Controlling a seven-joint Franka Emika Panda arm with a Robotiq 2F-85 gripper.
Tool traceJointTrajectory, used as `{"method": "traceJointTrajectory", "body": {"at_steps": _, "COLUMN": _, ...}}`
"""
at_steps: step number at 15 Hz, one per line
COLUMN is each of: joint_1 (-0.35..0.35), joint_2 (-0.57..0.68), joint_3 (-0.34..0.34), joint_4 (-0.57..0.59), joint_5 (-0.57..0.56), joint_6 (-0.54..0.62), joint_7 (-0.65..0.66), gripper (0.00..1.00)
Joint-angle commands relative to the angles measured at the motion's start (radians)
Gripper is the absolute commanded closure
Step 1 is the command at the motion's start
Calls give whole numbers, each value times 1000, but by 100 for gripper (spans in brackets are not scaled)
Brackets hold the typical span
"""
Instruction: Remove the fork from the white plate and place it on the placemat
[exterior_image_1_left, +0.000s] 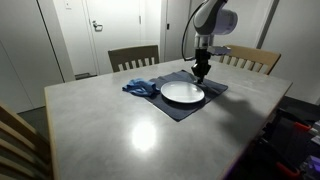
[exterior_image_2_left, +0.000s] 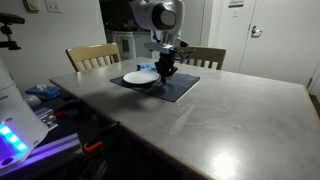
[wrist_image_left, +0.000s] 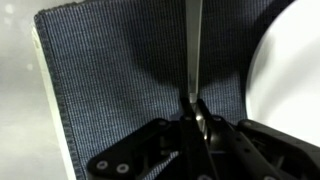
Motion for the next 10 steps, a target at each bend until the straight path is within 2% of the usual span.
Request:
{"method": "traceJointTrajectory", "body": {"at_steps": 1, "joint_1": 25, "joint_2": 24, "joint_3": -27, "joint_4": 34, "joint_5": -52, "joint_6": -38, "joint_7": 41, "gripper": 98}}
{"method": "traceJointTrajectory", "body": {"at_steps": 7, "joint_1": 63, "joint_2": 43, "joint_3": -46, "joint_4": 81, "joint_5": -205, "joint_6": -128, "joint_7": 31, "gripper": 98}}
{"method": "traceJointTrajectory", "body": {"at_steps": 10, "joint_1": 44, "joint_2": 49, "joint_3": -23, "joint_4": 87, "joint_5": -172, "joint_6": -110, "joint_7": 14, "gripper": 98}}
